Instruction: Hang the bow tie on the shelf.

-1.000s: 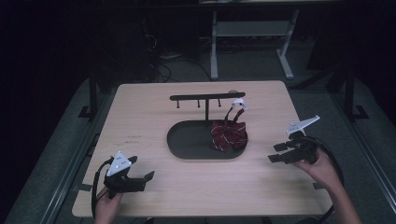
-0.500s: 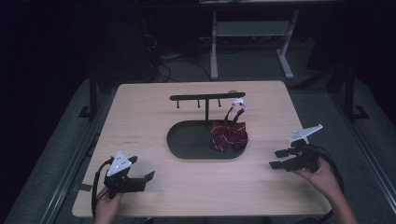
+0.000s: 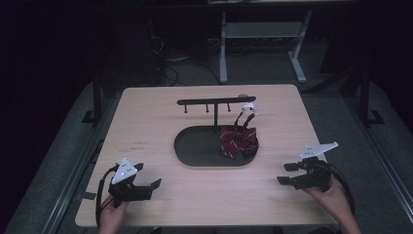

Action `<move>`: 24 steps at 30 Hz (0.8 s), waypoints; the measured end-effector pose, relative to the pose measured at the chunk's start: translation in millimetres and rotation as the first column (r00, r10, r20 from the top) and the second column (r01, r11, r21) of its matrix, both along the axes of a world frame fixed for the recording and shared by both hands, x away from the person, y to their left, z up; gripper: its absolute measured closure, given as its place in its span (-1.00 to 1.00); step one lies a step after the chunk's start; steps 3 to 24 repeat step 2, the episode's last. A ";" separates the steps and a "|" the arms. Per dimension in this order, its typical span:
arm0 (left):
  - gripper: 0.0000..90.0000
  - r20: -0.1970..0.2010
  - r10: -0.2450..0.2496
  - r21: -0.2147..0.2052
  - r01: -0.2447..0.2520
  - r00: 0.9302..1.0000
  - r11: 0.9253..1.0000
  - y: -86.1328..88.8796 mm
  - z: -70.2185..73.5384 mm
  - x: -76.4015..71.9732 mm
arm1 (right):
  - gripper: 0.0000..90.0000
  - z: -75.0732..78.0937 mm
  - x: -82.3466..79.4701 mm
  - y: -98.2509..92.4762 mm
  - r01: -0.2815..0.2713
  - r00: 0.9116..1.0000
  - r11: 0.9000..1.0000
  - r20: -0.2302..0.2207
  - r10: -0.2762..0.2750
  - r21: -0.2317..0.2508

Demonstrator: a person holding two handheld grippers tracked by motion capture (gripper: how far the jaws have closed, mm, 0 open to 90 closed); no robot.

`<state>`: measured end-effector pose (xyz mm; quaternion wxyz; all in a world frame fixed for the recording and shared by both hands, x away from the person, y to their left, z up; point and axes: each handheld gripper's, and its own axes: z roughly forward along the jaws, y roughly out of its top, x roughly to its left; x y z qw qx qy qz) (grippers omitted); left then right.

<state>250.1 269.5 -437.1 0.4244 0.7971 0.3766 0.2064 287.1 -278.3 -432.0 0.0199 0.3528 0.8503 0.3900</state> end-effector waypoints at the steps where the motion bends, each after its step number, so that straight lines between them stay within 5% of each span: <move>1: -0.71 0.000 -0.002 0.000 0.002 1.000 1.000 0.0 0.4 0.2 | -0.25 -0.6 -2.6 1.1 0.003 1.000 1.000 0.007 -0.003 -0.004; 24: -0.71 -0.001 -0.001 0.000 0.001 1.000 1.000 0.0 0.7 0.5 | -0.26 -0.3 -5.2 2.2 0.008 1.000 1.000 0.012 -0.008 -0.011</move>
